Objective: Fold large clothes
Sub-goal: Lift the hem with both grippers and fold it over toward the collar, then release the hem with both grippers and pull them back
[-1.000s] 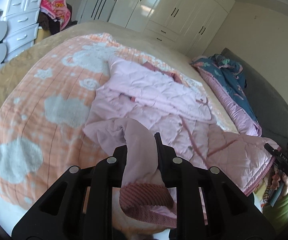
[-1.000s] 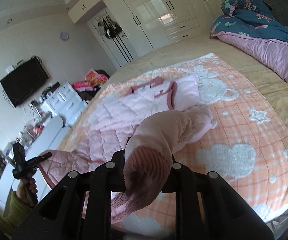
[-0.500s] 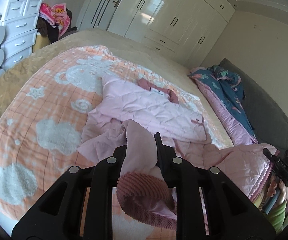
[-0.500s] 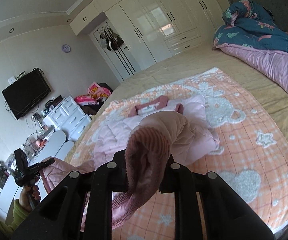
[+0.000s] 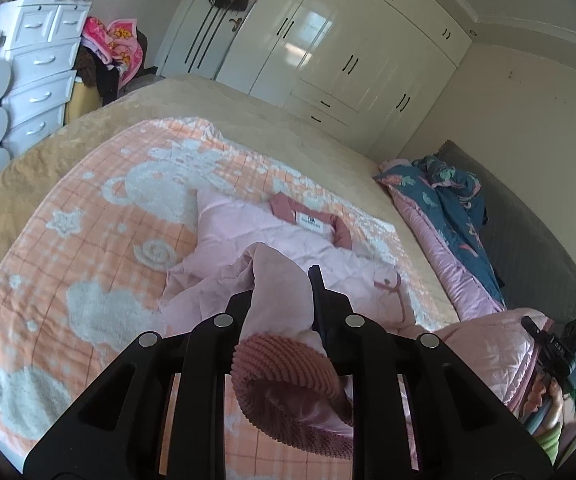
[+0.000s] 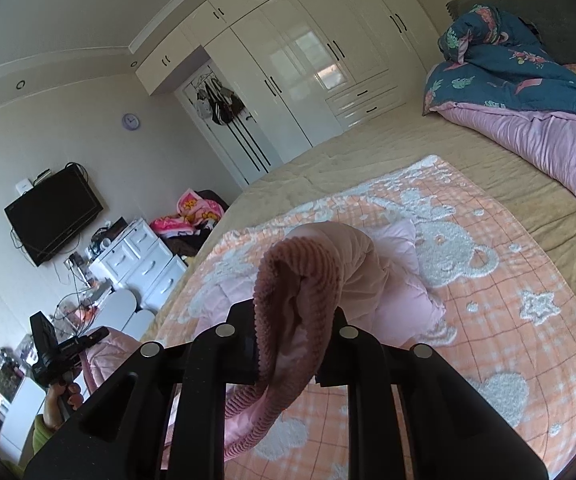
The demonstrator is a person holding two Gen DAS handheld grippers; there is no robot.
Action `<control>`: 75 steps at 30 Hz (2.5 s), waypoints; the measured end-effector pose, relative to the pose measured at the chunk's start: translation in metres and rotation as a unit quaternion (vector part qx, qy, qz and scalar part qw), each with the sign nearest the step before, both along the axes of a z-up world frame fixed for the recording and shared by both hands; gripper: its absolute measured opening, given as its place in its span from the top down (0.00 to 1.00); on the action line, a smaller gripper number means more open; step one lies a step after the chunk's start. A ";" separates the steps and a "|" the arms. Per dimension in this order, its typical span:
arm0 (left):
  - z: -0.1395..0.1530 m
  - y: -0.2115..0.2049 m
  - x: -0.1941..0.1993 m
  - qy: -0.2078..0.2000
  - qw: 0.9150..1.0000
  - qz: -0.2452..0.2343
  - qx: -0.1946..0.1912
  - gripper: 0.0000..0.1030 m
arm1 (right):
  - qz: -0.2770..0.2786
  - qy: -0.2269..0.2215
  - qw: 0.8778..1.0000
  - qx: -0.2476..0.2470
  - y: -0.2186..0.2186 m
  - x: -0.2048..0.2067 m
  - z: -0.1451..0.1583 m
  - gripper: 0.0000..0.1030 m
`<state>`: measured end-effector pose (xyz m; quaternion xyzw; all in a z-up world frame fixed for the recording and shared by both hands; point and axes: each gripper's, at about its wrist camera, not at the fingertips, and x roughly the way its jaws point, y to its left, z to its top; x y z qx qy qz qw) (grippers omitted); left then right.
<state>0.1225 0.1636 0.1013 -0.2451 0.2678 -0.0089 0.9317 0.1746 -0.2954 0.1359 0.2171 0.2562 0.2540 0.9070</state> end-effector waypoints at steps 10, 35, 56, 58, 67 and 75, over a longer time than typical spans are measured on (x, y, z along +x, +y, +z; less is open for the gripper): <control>0.027 0.009 0.022 -0.013 1.000 0.011 0.009 0.88 | -0.008 -0.006 1.000 0.014 0.002 0.020 0.020 0.84; 0.016 0.023 0.094 -0.014 0.997 0.066 0.024 0.88 | -0.080 0.064 0.994 0.036 -0.003 0.115 -0.011 0.84; -0.041 0.018 0.126 -0.034 0.988 0.128 0.084 0.88 | -0.119 0.092 0.988 0.018 0.017 0.188 -0.068 0.82; -0.046 0.018 0.130 -0.033 0.988 0.126 0.083 0.88 | -0.116 0.094 0.988 0.025 0.017 0.190 -0.072 0.77; -0.049 0.021 0.150 -0.030 0.990 0.110 0.077 0.87 | -0.084 0.021 0.991 0.101 0.011 0.172 -0.079 0.25; -0.052 0.011 0.166 -0.022 0.990 0.101 0.100 0.86 | -0.060 0.024 0.997 -0.048 0.048 0.171 -0.103 0.16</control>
